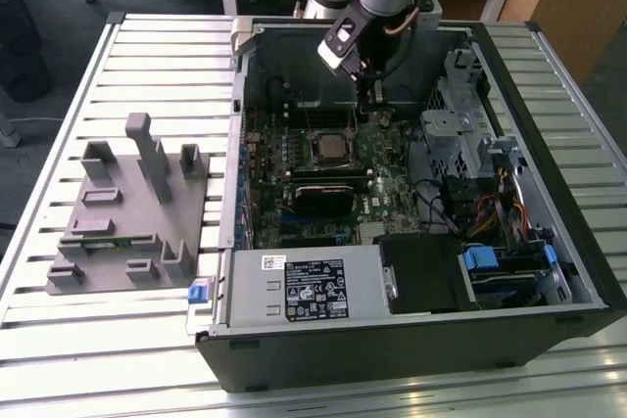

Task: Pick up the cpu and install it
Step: 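Close the cpu cover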

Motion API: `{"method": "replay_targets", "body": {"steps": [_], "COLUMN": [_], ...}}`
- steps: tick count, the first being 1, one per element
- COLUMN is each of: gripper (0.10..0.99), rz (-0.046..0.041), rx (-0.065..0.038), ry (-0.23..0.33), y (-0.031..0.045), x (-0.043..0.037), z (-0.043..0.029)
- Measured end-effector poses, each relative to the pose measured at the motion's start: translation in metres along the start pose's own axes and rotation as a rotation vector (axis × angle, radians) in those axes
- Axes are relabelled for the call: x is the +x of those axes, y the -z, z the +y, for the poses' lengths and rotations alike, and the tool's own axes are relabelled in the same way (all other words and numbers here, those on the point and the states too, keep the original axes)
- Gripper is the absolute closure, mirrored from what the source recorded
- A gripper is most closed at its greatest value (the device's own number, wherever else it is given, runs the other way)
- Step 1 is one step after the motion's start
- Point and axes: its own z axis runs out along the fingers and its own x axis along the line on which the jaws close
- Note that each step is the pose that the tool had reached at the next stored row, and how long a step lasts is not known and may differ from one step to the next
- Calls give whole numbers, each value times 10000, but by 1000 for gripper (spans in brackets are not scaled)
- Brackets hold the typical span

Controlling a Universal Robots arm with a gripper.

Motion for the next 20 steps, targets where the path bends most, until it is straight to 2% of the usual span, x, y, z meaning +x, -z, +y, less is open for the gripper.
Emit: {"method": "replay_targets", "body": {"steps": [7, 11, 14, 20], "gripper": [980, 980, 980, 980], "rz": [0, 0, 0, 8], "rx": [0, 0, 1, -17], "ry": [0, 0, 1, 0], "y": [-39, -68, -82, -97], "x": [0, 3, 7, 19], "z": [-59, -127, -223, -475]}}
